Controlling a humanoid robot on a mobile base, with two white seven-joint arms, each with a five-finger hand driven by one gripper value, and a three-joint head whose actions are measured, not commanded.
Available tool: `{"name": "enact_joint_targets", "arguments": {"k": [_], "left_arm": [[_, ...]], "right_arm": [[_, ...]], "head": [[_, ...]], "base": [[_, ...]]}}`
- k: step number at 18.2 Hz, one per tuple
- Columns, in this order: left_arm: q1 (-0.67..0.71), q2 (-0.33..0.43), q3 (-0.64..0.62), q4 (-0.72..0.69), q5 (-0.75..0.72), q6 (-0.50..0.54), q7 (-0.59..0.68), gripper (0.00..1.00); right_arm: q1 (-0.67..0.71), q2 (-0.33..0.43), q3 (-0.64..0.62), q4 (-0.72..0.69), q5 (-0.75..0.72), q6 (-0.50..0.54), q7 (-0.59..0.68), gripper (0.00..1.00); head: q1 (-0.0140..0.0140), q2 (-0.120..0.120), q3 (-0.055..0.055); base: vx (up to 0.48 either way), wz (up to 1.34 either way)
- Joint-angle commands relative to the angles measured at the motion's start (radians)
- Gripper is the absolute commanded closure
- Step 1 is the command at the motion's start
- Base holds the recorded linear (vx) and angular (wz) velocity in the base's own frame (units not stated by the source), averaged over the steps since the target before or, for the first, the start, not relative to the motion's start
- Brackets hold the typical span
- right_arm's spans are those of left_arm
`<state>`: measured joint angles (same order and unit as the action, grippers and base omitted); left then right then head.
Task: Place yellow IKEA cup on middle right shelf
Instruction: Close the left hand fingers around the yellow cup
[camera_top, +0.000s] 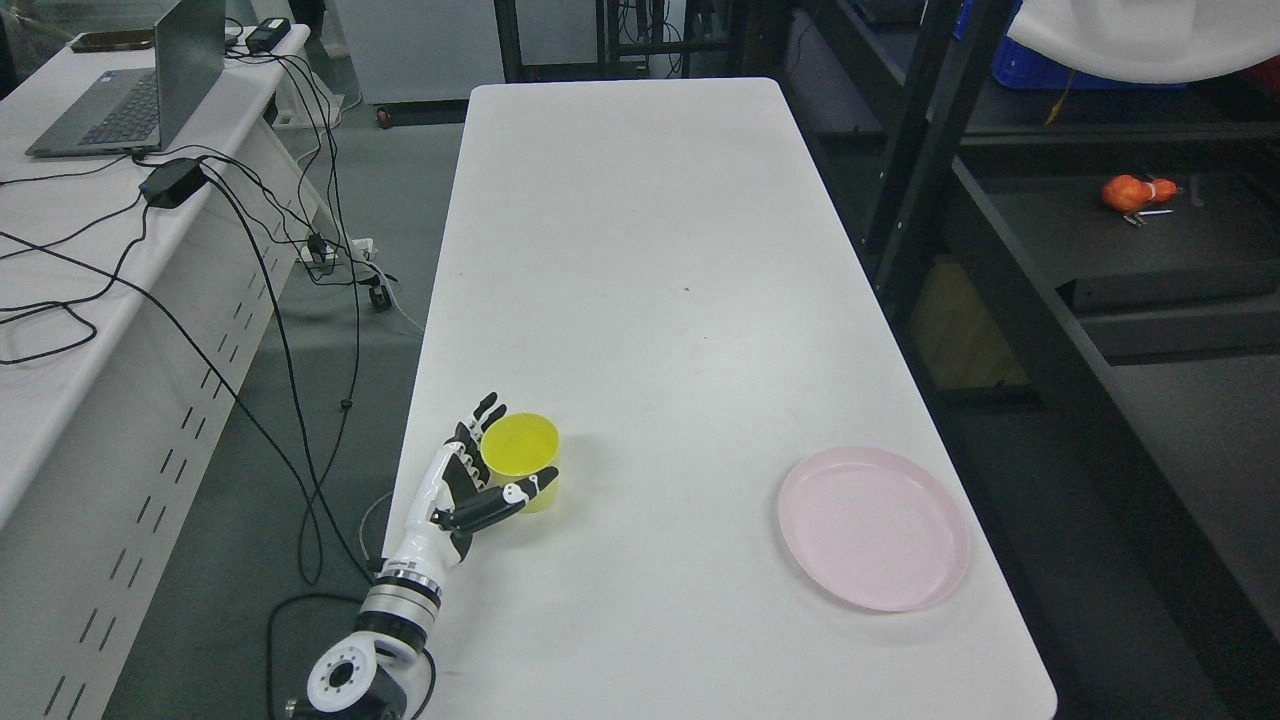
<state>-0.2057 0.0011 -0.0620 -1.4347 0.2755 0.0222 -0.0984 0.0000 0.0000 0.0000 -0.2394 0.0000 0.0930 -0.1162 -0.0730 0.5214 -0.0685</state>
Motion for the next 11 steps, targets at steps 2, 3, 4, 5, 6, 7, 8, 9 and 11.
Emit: {"name": "enact_joint_targets", "arguments": {"k": [2, 3, 4, 5, 6, 7, 8, 9, 11], "left_arm": [[-0.024, 0.016, -0.004, 0.057, -0.001, 0.001, -0.001, 0.08], [-0.026, 0.016, -0.004, 0.057, -0.001, 0.001, -0.001, 0.14], [-0.026, 0.016, -0.002, 0.057, -0.001, -0.001, -0.001, 0.22], [-0.026, 0.016, -0.002, 0.057, 0.001, -0.010, -0.001, 0.30], [-0.026, 0.016, 0.001, 0.057, 0.002, -0.014, -0.001, 0.42], [-0.023, 0.016, 0.002, 0.057, 0.004, -0.033, -0.001, 0.54], [-0.020, 0.016, 0.004, 0.057, 0.007, -0.065, -0.001, 0.65], [-0.015, 0.016, 0.010, 0.056, 0.016, -0.137, 0.000, 0.83], [-0.001, 0.016, 0.013, 0.036, 0.028, -0.211, 0.000, 0.98]], "right_arm": [[0.014, -0.017, 0.017, 0.000, -0.025, 0.001, 0.000, 0.01], [0.014, -0.017, 0.017, 0.000, -0.025, 0.001, 0.000, 0.01], [0.014, -0.017, 0.017, 0.000, -0.025, 0.001, 0.000, 0.01], [0.014, -0.017, 0.017, 0.000, -0.025, 0.001, 0.000, 0.01], [0.014, -0.017, 0.017, 0.000, -0.025, 0.001, 0.000, 0.01], [0.014, -0.017, 0.017, 0.000, -0.025, 0.001, 0.000, 0.01], [0.014, -0.017, 0.017, 0.000, -0.025, 0.001, 0.000, 0.01], [0.014, -0.017, 0.017, 0.000, -0.025, 0.001, 0.000, 0.01], [0.014, -0.017, 0.017, 0.000, -0.025, 0.001, 0.000, 0.01]], "head": [[0.0000, 0.000, 0.000], [0.0000, 0.000, 0.000], [0.0000, 0.000, 0.000], [0.0000, 0.000, 0.000], [0.0000, 0.000, 0.000], [0.0000, 0.000, 0.000], [0.0000, 0.000, 0.000], [0.0000, 0.000, 0.000], [0.0000, 0.000, 0.000]], "base": [[0.000, 0.00], [0.000, 0.00], [0.000, 0.00], [0.000, 0.00], [0.000, 0.00], [0.000, 0.00], [0.000, 0.00], [0.000, 0.00], [0.000, 0.00]]}}
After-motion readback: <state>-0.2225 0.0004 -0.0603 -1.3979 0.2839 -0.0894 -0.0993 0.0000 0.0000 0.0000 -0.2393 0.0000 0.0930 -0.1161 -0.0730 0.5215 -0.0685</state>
